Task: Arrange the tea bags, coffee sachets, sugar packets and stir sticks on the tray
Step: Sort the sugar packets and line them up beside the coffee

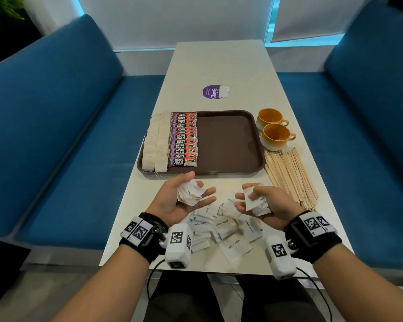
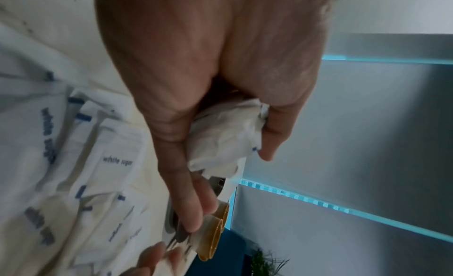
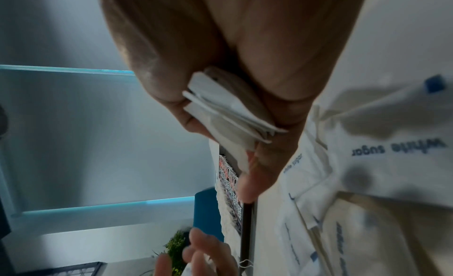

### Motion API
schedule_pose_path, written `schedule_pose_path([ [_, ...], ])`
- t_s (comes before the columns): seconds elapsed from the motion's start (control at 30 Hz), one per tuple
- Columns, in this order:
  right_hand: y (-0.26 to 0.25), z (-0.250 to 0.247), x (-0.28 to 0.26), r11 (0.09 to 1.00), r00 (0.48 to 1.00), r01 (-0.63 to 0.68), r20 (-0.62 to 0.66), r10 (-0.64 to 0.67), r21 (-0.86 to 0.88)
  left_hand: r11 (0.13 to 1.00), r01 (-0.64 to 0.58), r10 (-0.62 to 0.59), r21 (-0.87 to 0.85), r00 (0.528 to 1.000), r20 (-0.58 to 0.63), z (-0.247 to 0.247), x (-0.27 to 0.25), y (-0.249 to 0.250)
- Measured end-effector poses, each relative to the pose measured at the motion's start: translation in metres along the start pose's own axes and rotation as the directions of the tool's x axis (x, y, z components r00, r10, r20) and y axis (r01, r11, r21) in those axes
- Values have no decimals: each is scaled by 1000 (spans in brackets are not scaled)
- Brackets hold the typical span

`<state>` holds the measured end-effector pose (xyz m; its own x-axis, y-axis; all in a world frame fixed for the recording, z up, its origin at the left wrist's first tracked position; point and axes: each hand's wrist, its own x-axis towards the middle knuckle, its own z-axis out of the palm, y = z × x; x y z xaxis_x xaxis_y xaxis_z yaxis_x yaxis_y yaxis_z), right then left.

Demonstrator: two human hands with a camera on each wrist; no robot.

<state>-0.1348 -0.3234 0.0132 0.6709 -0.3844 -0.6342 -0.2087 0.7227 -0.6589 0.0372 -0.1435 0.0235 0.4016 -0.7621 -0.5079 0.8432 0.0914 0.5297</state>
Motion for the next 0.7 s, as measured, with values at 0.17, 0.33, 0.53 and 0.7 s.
schedule_pose_path([
  [0.17,-2,-1,3,992,996,83,-15,-85,-97,973,-84,82,213,996,19,-8,3,2],
  [0.33,-10,-2,12,846,957,206,-78,-278,-492,782,-129,199,610,979,-48,-2,6,1],
  [0.53,-8,12,20,414,945,176,35,-327,-893,15,-43,247,999,968,38,3,19,-8],
  [0.7,0,19,25,87,953,91,61,-298,-992,-357,17,182,934,982,52,1,28,-23],
])
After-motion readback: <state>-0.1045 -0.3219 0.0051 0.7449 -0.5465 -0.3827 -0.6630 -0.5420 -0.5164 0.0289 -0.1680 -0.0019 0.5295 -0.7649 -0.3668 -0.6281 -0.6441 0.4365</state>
